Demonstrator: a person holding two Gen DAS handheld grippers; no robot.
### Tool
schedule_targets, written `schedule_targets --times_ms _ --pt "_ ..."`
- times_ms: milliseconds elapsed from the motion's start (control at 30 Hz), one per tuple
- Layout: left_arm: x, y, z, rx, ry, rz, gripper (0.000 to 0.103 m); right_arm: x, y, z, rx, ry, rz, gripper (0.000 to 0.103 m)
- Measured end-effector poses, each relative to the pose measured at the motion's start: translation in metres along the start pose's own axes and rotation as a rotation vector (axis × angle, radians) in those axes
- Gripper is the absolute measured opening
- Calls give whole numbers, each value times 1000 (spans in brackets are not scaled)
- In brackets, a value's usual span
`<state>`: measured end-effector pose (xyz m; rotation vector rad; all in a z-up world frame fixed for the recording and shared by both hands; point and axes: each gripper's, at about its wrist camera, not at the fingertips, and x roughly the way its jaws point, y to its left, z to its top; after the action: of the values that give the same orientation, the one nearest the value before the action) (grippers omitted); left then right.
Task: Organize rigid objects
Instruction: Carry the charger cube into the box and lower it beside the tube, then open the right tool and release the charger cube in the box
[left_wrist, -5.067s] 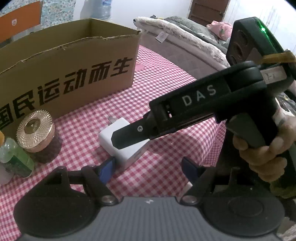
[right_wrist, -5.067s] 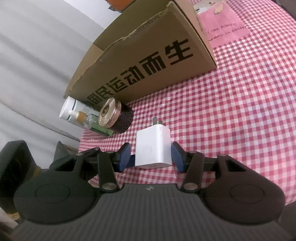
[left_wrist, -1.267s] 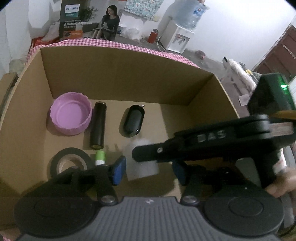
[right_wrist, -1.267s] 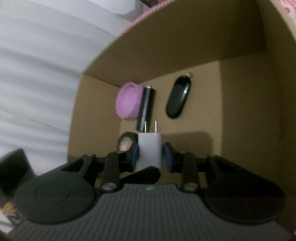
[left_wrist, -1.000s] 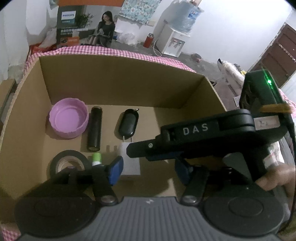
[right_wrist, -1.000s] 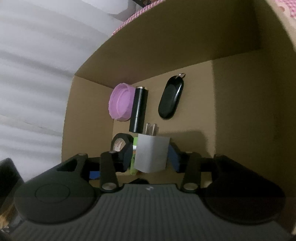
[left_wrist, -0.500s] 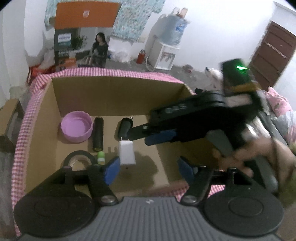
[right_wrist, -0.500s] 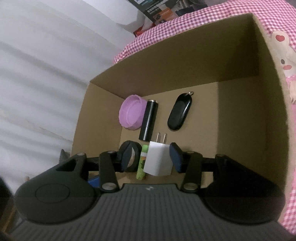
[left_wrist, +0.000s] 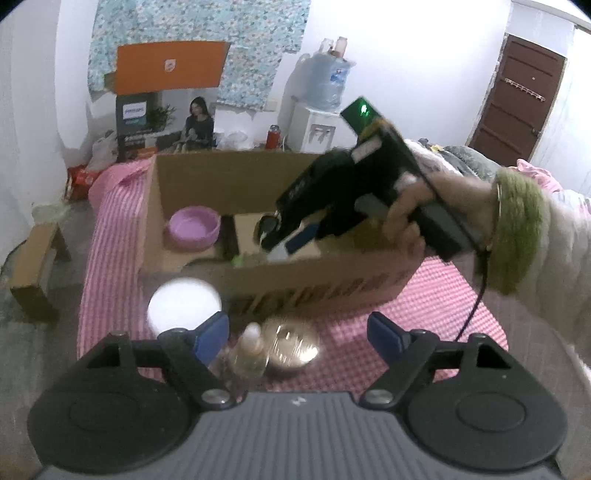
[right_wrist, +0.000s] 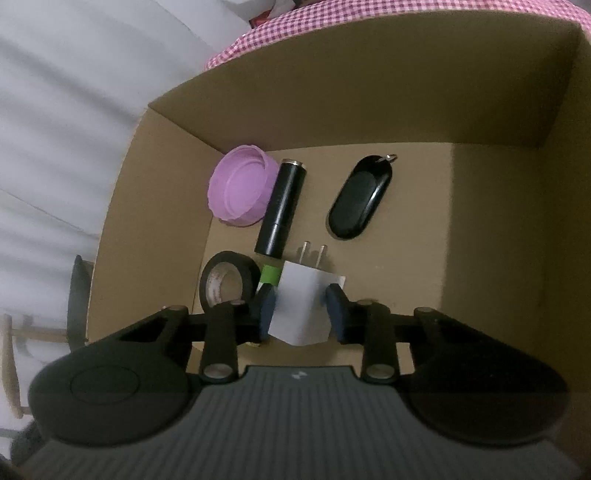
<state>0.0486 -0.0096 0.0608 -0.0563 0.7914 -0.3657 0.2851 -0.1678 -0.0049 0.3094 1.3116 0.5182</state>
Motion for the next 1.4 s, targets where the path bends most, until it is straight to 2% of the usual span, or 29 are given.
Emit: schedule_targets --times_ms 100,233,467,567,667,867,900,1033,1133,1300,1367,1400 --pt "-4 10 -15 -41 9 -3 83 1 1 2 6 -2 16 26" --pt "-9 23 -28 -92 8 -10 83 1 -9 1 74 3 113 15" --pt "-8 39 -33 -137 0 -39 83 -5 -26 -5 135 -20 113 15" --pt "-7 40 -35 -141 0 -48 83 -11 -30 -9 141 -32 67 15" --pt "-4 40 -38 -149 12 -55 83 0 -31 -12 146 -22 15 17" --pt "0 39 -45 -155 29 -56 83 -13 -22 -18 112 -70 22 18" --pt "1 38 -46 -156 32 -55 83 -16 -17 -18 96 -77 20 20" --pt "2 37 -47 -156 37 -60 83 -16 8 -14 13 -87 -15 38" --pt "1 33 -46 -151 34 -63 83 -5 27 -9 -52 -62 -50 45" --pt "2 34 -47 -154 33 -63 83 19 43 2 -125 14 -141 43" --pt "2 37 -47 -159 34 -64 83 22 41 3 -125 25 -158 32" --pt "3 38 -47 -162 34 -65 83 22 38 5 -117 27 -144 31"
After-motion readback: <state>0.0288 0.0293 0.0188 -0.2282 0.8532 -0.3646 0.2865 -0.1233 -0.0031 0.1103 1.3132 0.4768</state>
